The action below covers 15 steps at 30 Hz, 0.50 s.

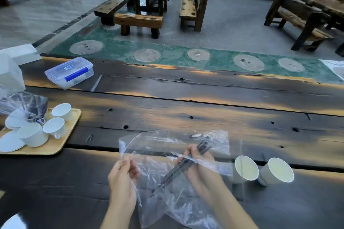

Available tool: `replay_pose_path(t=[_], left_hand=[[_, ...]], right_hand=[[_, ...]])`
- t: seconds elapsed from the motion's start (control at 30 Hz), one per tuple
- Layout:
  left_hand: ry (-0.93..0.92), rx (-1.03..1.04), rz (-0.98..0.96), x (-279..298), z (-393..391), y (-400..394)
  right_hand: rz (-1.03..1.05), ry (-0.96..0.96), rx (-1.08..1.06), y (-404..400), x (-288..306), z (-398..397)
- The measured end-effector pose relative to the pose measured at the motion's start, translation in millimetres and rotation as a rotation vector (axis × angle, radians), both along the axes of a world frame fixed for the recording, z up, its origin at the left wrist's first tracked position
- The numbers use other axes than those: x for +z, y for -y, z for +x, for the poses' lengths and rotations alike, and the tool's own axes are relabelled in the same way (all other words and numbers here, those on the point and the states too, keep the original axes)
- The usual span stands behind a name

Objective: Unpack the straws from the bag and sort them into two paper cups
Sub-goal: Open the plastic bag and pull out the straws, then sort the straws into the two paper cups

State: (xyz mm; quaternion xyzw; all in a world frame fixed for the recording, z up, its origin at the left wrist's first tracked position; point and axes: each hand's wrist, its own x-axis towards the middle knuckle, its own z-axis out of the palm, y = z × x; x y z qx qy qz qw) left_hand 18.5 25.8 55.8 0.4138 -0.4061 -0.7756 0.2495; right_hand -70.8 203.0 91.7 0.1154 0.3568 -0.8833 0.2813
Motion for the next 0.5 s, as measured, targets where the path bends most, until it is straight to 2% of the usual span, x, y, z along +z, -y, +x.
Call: replay_pose_path(t=[0.07, 0.1, 0.37, 0.47, 0.5], left_hand=[[0.026, 0.048, 0.047, -12, 5, 4], [0.043, 0.079, 0.067, -19, 7, 7], [0.195, 0.384, 0.288, -82, 45, 44], [0.16, 0.472, 0.373, -103, 61, 47], [0.069, 0.448, 0.393, -106, 68, 45]], right_hand=[[0.024, -0.032, -0.108, 3, 8, 9], [-0.022, -0.041, -0.122, 0, 7, 1], [-0.003, -0.027, -0.325, -35, 5, -35], [0.005, -0.045, -0.371, -48, 1, -47], [0.004, -0.053, -0.384, -52, 1, -51]])
